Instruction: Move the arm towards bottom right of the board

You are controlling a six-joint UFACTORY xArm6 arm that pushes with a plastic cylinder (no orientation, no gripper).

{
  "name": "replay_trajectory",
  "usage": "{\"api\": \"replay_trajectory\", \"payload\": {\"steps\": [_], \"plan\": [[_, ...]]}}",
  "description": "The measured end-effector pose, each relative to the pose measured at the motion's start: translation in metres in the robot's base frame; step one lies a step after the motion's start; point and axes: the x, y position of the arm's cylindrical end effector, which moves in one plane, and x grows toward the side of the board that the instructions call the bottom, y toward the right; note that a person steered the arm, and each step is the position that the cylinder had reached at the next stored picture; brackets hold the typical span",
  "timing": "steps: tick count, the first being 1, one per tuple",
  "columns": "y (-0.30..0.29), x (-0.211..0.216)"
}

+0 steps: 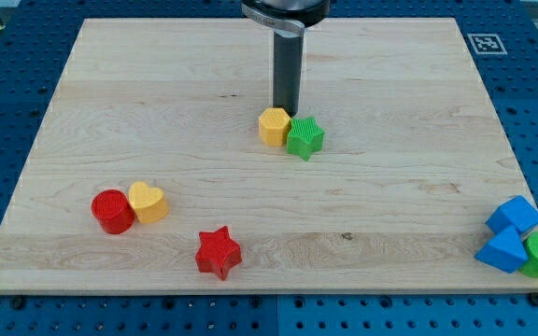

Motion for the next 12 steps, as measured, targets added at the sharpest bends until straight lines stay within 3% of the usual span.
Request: {"api": "replay_trajectory", "payload": {"steps": [2,4,7,8,9,10,11,12], "plan": [[-0.011,-0.082],[0.014,-0.082],[0.181,0.027],[0.187,0.028],[0.234,0.028],[0.305,0.066],[0.329,0.096],[0.329,0.096]]}}
